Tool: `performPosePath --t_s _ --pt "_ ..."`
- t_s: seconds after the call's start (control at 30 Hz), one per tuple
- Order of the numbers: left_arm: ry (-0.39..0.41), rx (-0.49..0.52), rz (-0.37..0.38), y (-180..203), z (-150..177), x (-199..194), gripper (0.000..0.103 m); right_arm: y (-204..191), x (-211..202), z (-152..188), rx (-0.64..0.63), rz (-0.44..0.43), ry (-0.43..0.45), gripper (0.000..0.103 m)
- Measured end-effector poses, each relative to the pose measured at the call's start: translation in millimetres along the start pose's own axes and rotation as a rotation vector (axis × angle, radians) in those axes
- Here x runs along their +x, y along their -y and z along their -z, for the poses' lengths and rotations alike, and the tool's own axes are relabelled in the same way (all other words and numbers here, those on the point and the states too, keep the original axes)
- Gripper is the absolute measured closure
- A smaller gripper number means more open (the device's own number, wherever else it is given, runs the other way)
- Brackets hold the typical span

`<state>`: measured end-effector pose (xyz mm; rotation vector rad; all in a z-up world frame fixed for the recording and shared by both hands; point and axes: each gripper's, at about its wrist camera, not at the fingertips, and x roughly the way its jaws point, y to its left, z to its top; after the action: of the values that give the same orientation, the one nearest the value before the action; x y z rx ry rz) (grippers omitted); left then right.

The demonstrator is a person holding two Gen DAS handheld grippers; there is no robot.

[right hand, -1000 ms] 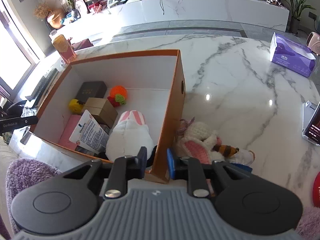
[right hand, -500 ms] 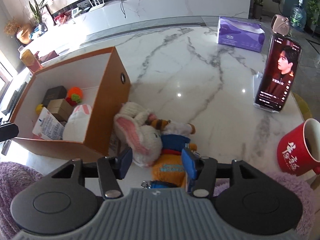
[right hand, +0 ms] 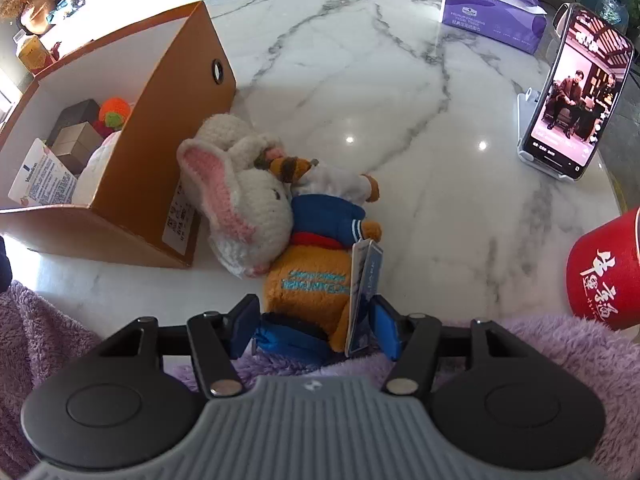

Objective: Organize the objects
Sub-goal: 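Move both tools to the plush toys beside the box, then grasp the orange plush toy with the right tool while the left tool grasps the crocheted bunny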

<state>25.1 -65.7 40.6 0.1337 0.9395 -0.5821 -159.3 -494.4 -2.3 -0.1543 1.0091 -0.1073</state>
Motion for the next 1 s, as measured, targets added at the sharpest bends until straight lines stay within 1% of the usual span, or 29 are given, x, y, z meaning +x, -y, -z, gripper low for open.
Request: performPosePath --t_s 0.27,0.37,0.47,0.6,0.63,0.7,0.77,0.87,0.93,1.0 --pt "-0.015 0.018 0.020 8.5 -4.8 8.2 0.082 5.0 15.6 -6.1 0.011 -0.025 -0.029 0.039" --pt "-0.022 0.019 0.032 10.5 -5.5 10.8 0.082 5.2 19.4 -6.3 0.004 -0.030 -0.033 0.041" --pt "-0.029 0.015 0.041 12.0 -7.4 14.2 0.076 3.8 19.4 -6.1 -0.019 -0.029 -0.031 0.042" --pt "-0.037 0.024 0.051 17.6 -13.8 19.5 0.071 2.3 17.9 -7.2 -0.063 -0.027 -0.028 0.045" --pt "-0.042 0.020 0.058 18.5 -16.0 21.4 0.070 1.7 16.5 -7.4 -0.082 -0.020 -0.027 0.045" --pt "-0.054 0.006 0.072 20.7 -22.6 27.2 0.064 1.8 13.4 -8.7 -0.117 -0.006 -0.022 0.046" --pt "-0.061 0.011 0.077 24.6 -30.2 34.2 0.061 4.0 10.3 -11.2 -0.149 0.013 -0.016 0.046" --pt "-0.089 0.022 0.062 31.8 -42.1 47.4 0.057 9.1 6.3 -17.4 -0.209 0.071 0.001 0.047" --pt "-0.116 0.008 0.056 35.5 -49.2 57.6 0.056 14.1 5.1 -23.4 -0.254 0.122 0.010 0.047" --pt "-0.147 -0.029 0.062 38.5 -54.7 69.1 0.054 18.8 6.2 -29.6 -0.305 0.164 0.013 0.047"
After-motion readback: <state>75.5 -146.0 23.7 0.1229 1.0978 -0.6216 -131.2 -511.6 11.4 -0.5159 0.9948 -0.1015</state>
